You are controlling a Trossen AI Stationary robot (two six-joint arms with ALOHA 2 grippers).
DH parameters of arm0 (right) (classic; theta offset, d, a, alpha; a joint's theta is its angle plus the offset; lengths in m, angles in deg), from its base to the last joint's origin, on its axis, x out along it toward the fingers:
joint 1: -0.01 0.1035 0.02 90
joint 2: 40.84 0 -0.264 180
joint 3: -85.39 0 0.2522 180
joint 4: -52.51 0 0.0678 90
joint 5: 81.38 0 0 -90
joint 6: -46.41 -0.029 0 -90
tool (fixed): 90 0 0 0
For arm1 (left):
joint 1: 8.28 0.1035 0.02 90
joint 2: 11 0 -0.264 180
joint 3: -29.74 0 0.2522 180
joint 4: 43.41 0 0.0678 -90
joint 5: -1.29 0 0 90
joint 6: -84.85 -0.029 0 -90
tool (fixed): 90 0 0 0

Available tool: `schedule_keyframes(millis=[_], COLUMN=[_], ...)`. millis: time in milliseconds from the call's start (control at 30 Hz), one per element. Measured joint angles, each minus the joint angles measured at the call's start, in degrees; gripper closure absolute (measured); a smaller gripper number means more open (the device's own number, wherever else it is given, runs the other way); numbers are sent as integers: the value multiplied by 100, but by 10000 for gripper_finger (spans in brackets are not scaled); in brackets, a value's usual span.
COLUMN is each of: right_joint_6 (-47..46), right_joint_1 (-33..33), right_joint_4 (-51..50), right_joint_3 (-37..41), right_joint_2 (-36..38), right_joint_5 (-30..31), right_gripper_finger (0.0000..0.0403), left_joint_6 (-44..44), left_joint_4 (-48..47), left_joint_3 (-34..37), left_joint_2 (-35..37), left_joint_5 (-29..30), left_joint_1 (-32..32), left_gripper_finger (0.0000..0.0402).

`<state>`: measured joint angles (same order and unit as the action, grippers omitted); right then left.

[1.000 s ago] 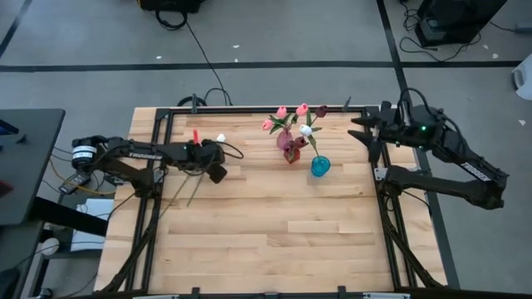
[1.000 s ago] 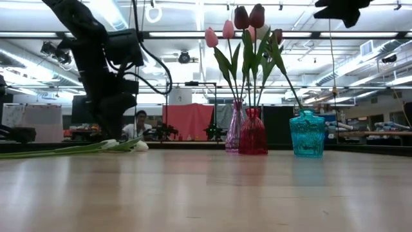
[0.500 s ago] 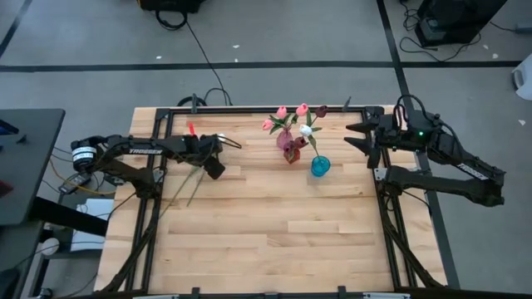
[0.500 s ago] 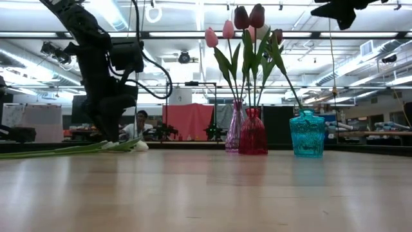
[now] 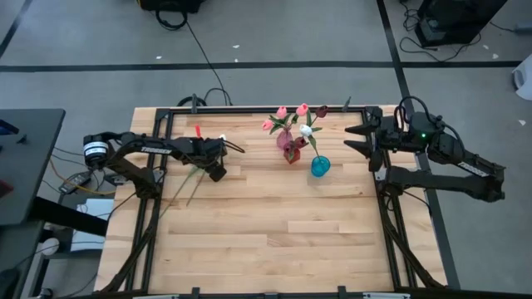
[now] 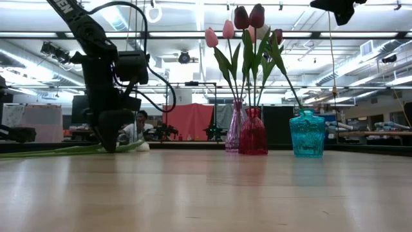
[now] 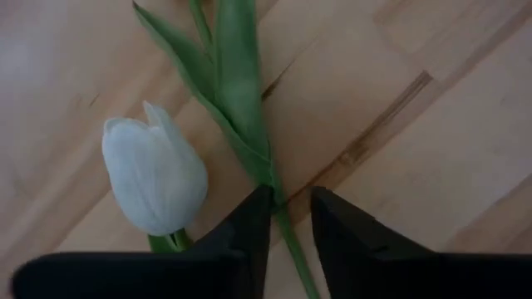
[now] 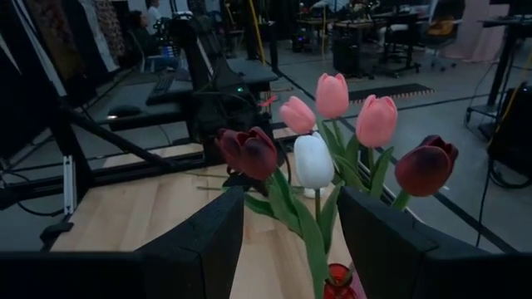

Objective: Sort flowers into vase by color
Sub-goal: Put the white flower into the blue vase

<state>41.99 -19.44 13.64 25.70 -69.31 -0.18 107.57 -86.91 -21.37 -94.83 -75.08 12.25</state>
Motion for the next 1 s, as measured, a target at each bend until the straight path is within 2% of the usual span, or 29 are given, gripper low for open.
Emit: schedule_keyframes(millis=[167, 433, 633, 867, 1000], right_joint_6=[-38, -60, -60, -60, -51], right_joint_1=[95, 128, 130, 129, 129], right_joint_4=[-26, -33, -47, -58, -51], right_joint_3=[0, 0, 0, -2, -2], right_joint_2=[0, 0, -2, -84, -223], right_joint_5=[13, 15, 37, 37, 37], right_gripper_finger=[195, 195, 195, 195, 195], left_joint_6=[-189, -294, 49, 262, 209], left_joint_4=[-60, 18, -176, -468, -145], left_joint_3=[4, -142, -289, -262, -2], left_joint_2=[74, 355, 382, 367, 339], left_joint_5=[31, -98, -89, 121, 52], left_joint_1=[-9, -188, -231, -231, -224], left_gripper_finger=[386, 397, 367, 276, 249])
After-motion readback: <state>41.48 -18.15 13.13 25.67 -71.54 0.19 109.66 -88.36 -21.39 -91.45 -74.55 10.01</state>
